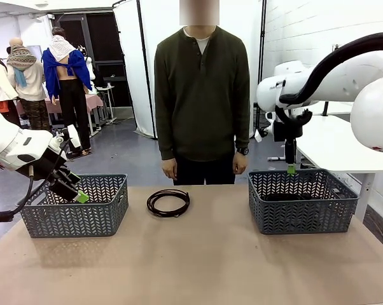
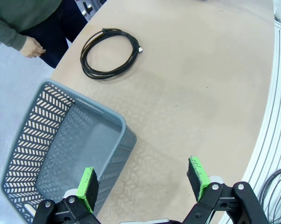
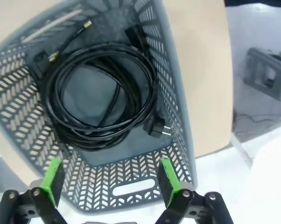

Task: Organize the cables according to human instructions.
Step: Pick up a bundle of cables and place it in the basket indicated by the human.

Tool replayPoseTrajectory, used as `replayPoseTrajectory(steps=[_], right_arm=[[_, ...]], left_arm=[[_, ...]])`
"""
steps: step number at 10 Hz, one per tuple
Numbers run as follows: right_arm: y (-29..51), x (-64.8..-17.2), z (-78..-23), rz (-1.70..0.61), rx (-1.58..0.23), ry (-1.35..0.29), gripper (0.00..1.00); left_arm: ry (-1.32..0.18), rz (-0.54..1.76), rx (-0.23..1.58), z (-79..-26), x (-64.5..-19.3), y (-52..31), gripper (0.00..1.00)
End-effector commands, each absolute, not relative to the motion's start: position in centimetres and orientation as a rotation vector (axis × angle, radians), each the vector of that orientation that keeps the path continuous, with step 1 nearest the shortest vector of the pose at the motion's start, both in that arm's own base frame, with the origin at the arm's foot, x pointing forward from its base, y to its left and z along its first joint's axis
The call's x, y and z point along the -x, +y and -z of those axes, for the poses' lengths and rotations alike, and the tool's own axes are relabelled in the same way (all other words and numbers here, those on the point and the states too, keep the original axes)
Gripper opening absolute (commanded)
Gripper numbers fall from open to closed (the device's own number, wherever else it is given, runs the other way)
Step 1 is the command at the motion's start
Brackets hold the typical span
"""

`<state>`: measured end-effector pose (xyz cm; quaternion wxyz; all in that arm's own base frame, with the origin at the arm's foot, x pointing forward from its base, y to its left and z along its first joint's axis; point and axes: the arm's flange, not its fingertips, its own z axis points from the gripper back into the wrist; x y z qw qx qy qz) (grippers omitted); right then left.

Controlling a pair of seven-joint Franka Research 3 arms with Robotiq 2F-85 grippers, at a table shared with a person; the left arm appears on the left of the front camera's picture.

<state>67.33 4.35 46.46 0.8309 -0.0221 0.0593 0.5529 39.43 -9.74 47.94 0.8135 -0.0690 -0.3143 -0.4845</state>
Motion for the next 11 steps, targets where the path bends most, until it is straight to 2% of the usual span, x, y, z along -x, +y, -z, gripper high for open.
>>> replayPoseTrajectory(steps=[1,11], right_arm=[[3.9,-67.13,-47.51,-1.19,-0.008,0.102,1.0],[3.9,-67.13,-47.51,-1.19,-0.008,0.102,1.0]], left_arm=[[-0.672,1.03,0.16,-47.64,-39.21,-9.53,1.0],[-0.672,1.03,0.16,-47.64,-39.21,-9.53,1.0]])
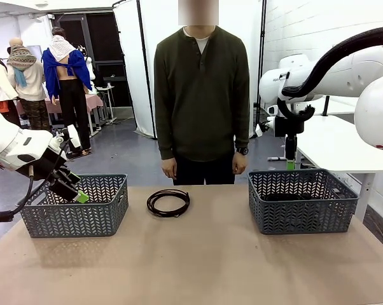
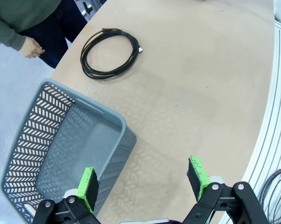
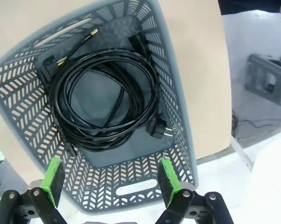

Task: Organize the cables according to human instructions.
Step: Pick up a bundle of cables and place it in the basket indicated by the human.

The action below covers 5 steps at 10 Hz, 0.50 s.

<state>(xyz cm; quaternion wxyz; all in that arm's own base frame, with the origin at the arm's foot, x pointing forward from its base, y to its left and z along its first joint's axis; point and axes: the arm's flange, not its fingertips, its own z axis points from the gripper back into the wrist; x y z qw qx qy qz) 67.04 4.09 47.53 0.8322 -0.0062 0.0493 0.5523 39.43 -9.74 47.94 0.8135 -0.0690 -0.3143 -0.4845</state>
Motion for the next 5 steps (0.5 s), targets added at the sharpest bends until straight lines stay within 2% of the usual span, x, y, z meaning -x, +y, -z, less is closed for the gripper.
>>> replayPoseTrajectory(steps=[1,5], right_arm=[[3.9,-67.1,-47.5,-1.19,-0.008,0.102,1.0],[4.7,-66.7,-49.0,-1.159,-0.014,0.066,1.0]], left_arm=[[-0.672,1.03,0.16,-47.6,-39.2,-9.5,1.0],[-0.672,1.03,0.16,-47.6,-39.2,-9.5,1.0]])
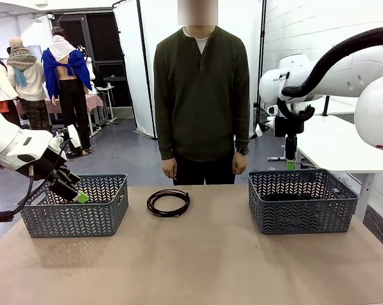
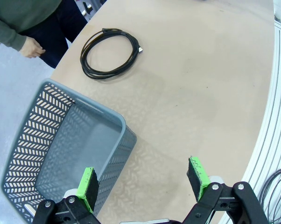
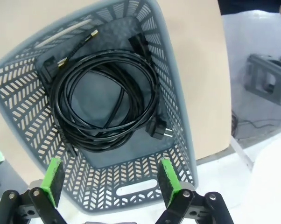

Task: Organize the cables according to human instructions.
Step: Pick up a bundle of cables and place it in the basket indicated by the human.

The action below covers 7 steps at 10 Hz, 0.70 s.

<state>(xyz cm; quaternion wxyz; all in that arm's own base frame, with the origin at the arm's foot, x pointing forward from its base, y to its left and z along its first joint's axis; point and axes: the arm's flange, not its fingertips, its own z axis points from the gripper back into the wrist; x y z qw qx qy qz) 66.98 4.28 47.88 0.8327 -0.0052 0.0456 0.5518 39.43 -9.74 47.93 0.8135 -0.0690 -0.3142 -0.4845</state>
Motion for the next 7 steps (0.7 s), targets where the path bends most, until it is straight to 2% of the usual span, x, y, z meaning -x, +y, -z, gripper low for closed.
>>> replayPoseTrajectory(steps=[1,3,7], right_arm=[[5.6,-65.8,-50.5,-1.162,-0.033,0.027,1.0],[6.8,-63.6,-53.0,-1.157,-0.09,-0.045,1.0],[8.3,-58.6,-53.9,-1.08,-0.153,-0.223,1.0]], left_arm=[[-0.672,1.03,0.16,-47.6,-39.2,-9.5,1.0],[-0.672,1.03,0.16,-47.6,-39.2,-9.5,1.0],[-0.672,1.03,0.16,-47.6,-39.2,-9.5,1.0]])
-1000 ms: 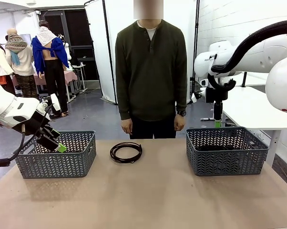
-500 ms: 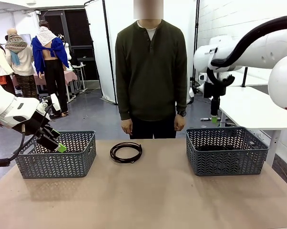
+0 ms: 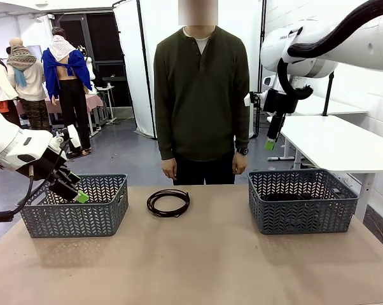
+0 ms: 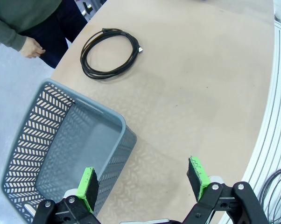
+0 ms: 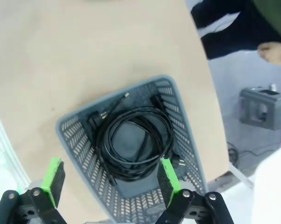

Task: Organize the cables according to human instructions.
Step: Pick up a bundle of cables and place it in the basket indicated by the human.

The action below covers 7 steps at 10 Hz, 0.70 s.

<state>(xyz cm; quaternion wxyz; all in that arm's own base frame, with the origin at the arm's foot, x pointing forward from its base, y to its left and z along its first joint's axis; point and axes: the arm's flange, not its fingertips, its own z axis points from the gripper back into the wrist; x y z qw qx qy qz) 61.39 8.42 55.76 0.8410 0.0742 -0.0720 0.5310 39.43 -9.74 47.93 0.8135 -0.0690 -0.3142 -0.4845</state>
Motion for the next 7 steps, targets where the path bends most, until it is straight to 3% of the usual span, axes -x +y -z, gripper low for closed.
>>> replayPoseTrajectory(steps=[1,7], right_arm=[[8.6,-57.1,-53.5,-1.077,-0.135,-0.266,1.0],[9.8,-50.3,-48.0,-1.138,-0.151,-0.372,1.0]], left_arm=[[-0.672,1.03,0.16,-47.6,-39.2,-9.5,1.0],[-0.672,1.03,0.16,-47.6,-39.2,-9.5,1.0]])
